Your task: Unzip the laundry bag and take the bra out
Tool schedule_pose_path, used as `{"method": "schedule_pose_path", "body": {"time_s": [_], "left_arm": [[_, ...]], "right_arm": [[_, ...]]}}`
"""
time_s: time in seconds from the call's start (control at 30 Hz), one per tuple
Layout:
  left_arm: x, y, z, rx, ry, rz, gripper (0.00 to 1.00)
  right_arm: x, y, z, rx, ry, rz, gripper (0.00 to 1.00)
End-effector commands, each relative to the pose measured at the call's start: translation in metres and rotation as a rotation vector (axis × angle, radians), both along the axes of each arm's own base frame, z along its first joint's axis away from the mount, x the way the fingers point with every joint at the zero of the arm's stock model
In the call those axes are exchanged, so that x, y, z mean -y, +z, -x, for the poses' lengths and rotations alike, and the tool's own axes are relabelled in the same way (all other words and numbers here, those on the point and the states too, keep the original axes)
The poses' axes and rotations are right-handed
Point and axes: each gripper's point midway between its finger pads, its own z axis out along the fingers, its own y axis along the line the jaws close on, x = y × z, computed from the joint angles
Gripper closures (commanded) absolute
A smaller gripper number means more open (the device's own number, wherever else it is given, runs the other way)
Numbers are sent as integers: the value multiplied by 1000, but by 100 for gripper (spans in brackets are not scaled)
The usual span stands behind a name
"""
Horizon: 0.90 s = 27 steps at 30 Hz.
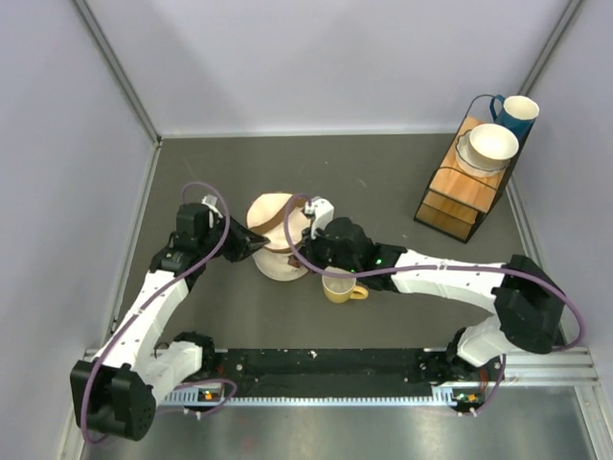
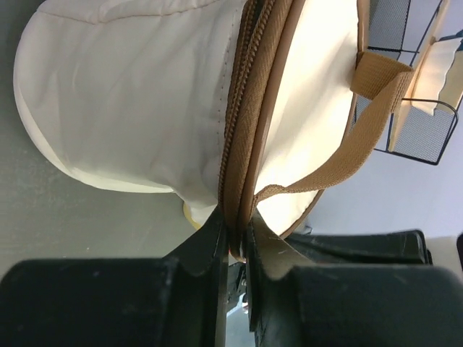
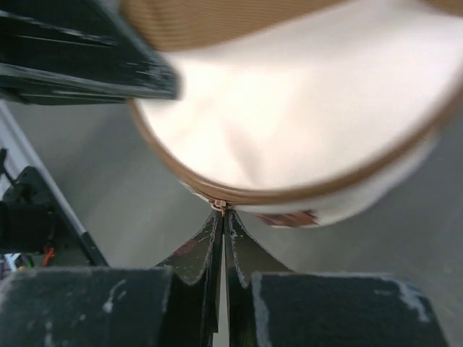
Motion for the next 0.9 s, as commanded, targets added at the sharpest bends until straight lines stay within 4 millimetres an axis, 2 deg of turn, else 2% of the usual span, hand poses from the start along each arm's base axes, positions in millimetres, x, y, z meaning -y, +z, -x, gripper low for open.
{"method": "schedule_pose_path", "body": {"time_s": [0.0, 0.13, 0.2, 0.27, 0.3, 0.33, 0.37, 0.43, 0.47, 0.5, 0.53, 0.6, 0.67, 0.73, 0.77, 0.87], "left_arm": [[-14, 23, -18, 87, 32, -60, 100], [-19, 27, -25, 110, -7, -94, 100], [-18, 29, -33, 106, -35, -92, 100], [-13, 32, -44, 108, -76, -92, 82], [-11, 33, -46, 100, -100, -89, 72], [-7, 34, -44, 85, -133, -81, 56], [-4, 41, -48, 86, -149, -80, 48], [-3, 45, -46, 94, -151, -78, 32], [-3, 51, -39, 115, -150, -78, 17], [-4, 53, -34, 118, -147, -77, 16], [-5, 54, -30, 118, -143, -77, 10], [-6, 57, -14, 129, -132, -74, 9], [-2, 51, 1, 110, -121, -48, 10], [5, 48, 5, 111, -112, -19, 13], [12, 37, 12, 93, -130, -7, 14], [28, 25, 13, 71, -157, 43, 17]], "right_arm": [[53, -8, -26, 12, -105, 56, 100], [72, 2, -38, 35, -163, 46, 100], [66, 11, -36, 30, -138, 15, 100], [55, 14, -30, 2, -93, -9, 100], [48, 22, -28, -2, -70, -31, 100], [44, 23, -27, -14, -65, -39, 100], [39, 22, -24, -25, -52, -43, 100], [34, 28, -25, -40, -50, -69, 100], [31, 29, -24, -50, -44, -76, 100], [29, 31, -24, -56, -44, -87, 100], [28, 32, -24, -59, -46, -91, 100], [26, 35, -24, -61, -44, -103, 100], [24, 34, -24, -69, -38, -106, 100], [19, 34, -26, -75, -29, -102, 100], [18, 35, -25, -76, -23, -101, 100], [16, 34, -25, -79, -11, -89, 100]]}}
